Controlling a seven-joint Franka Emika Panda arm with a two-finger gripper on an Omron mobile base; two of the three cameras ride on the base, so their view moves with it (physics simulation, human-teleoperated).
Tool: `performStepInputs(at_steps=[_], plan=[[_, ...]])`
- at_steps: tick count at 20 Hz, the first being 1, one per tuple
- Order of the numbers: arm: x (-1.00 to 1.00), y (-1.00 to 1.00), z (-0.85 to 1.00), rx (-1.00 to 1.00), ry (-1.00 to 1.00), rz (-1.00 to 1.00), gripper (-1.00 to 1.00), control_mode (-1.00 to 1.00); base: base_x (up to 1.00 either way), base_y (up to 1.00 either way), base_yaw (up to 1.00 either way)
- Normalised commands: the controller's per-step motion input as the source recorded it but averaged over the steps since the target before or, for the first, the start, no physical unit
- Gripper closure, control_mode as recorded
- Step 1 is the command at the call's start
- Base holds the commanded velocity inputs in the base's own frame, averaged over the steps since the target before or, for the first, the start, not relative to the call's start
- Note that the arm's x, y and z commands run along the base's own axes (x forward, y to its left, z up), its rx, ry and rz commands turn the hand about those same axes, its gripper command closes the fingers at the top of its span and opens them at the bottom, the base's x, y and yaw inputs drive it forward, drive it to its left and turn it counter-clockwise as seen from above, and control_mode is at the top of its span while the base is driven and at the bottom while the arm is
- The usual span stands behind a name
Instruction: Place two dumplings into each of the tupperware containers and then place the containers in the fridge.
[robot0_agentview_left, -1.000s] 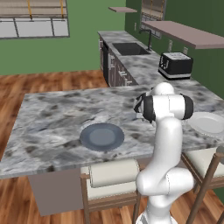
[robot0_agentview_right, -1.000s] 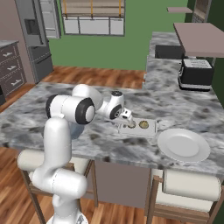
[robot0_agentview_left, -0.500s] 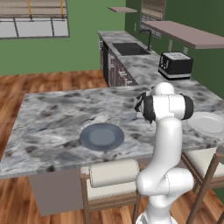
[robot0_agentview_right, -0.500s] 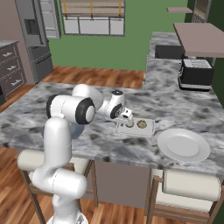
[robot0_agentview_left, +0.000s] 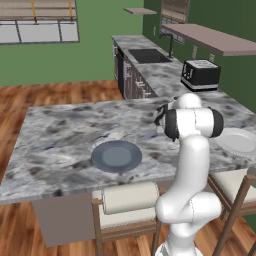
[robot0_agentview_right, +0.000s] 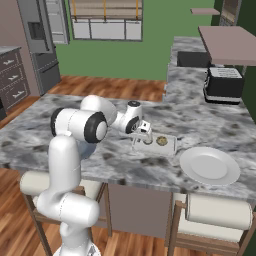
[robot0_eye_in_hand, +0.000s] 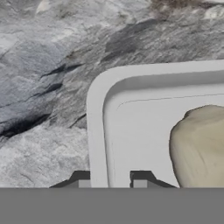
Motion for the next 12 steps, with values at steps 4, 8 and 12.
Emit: performStepInputs(at_steps=[4, 8, 12], plan=[[-0.25, 0.09, 0.18, -0.06, -0.06, 0.27, 1.0, -1.0, 0.0, 0.0, 0.0], [-0.24, 0.27, 0.32, -0.12, 0.02, 0.32, 1.0, -1.0, 0.0, 0.0, 0.0], [-0.22, 0.31, 0.42, -0.15, 0.11, 0.3, 1.0, -1.0, 0.0, 0.0, 0.0]])
